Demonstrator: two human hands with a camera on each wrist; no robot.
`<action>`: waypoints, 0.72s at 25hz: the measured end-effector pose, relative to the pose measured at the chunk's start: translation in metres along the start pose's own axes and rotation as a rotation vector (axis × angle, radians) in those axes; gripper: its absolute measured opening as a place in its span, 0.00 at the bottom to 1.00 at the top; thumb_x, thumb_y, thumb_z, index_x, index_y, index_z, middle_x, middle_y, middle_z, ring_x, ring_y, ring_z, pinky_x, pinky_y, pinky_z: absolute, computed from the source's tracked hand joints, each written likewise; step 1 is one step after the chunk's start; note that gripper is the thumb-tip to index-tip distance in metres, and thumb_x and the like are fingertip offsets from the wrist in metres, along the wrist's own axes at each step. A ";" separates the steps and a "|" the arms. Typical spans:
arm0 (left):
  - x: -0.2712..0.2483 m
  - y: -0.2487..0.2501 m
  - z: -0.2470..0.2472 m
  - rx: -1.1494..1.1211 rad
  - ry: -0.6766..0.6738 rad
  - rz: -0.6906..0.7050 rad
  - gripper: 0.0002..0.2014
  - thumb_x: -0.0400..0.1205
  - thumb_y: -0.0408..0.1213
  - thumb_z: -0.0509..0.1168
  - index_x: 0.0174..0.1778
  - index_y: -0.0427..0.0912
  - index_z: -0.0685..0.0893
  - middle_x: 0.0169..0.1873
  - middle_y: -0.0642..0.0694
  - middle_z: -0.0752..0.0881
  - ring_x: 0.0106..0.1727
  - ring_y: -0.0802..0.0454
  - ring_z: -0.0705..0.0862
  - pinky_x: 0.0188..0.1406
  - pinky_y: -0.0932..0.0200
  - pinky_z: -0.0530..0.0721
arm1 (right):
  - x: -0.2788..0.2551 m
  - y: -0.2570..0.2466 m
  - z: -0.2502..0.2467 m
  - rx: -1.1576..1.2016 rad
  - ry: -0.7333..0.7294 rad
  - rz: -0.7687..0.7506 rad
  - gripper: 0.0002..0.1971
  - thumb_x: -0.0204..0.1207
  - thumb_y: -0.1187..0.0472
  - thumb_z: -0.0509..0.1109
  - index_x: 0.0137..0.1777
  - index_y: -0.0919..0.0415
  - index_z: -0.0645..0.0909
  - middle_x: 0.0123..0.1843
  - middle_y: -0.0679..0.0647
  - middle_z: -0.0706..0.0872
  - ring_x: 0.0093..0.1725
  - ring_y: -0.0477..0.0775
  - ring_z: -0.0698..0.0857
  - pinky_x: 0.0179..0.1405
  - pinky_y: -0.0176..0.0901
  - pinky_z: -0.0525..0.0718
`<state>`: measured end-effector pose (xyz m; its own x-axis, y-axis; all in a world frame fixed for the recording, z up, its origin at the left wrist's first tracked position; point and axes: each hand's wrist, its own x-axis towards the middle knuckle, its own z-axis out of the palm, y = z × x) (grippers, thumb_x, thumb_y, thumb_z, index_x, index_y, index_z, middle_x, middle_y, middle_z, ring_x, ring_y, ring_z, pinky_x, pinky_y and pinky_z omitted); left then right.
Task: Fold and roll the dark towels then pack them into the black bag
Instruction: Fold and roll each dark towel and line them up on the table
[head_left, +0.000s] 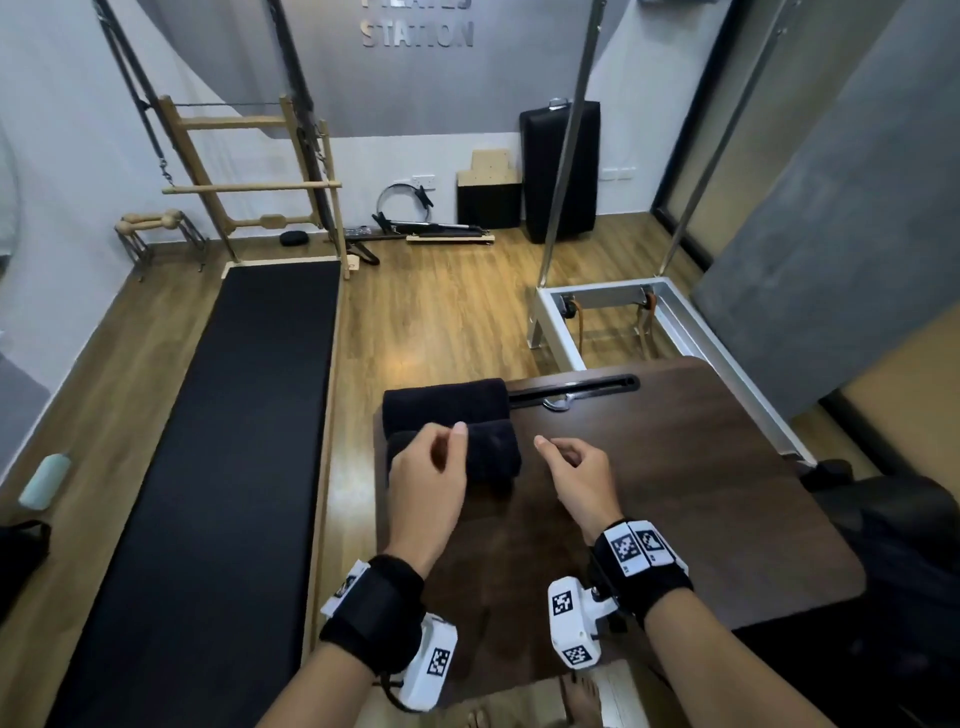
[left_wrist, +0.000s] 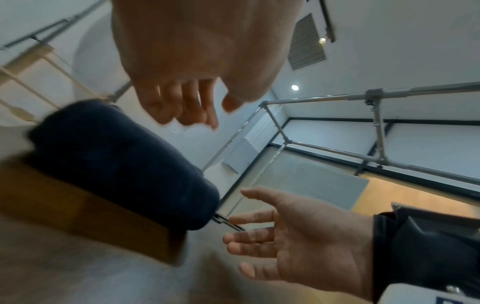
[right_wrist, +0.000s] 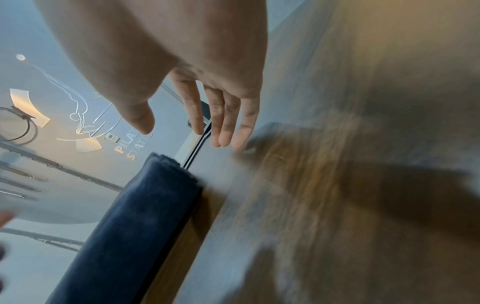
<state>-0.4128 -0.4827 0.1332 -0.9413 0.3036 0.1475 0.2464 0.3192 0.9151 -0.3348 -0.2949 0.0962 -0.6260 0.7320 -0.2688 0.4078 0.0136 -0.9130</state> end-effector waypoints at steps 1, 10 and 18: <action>0.000 0.005 0.013 0.024 -0.139 -0.001 0.14 0.90 0.54 0.65 0.41 0.55 0.86 0.35 0.55 0.88 0.41 0.59 0.87 0.43 0.56 0.87 | -0.003 0.003 -0.013 0.009 0.011 0.011 0.19 0.79 0.42 0.77 0.60 0.56 0.90 0.52 0.49 0.93 0.55 0.49 0.90 0.62 0.58 0.90; -0.034 0.059 0.179 0.169 -0.706 0.057 0.09 0.87 0.52 0.69 0.51 0.51 0.89 0.41 0.54 0.90 0.47 0.52 0.90 0.58 0.44 0.89 | -0.037 0.056 -0.176 0.001 0.045 0.097 0.11 0.82 0.57 0.77 0.62 0.58 0.89 0.54 0.58 0.93 0.50 0.54 0.91 0.38 0.49 0.90; -0.129 0.135 0.372 0.076 -0.971 0.106 0.06 0.87 0.45 0.69 0.47 0.52 0.89 0.36 0.51 0.90 0.37 0.50 0.92 0.44 0.53 0.89 | -0.049 0.136 -0.370 0.185 0.216 0.198 0.08 0.87 0.64 0.70 0.61 0.64 0.88 0.50 0.66 0.93 0.40 0.55 0.88 0.35 0.43 0.85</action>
<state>-0.1719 -0.1446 0.0977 -0.3230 0.9297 -0.1768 0.3647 0.2947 0.8833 -0.0021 -0.0770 0.0987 -0.3839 0.8356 -0.3929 0.3672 -0.2522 -0.8953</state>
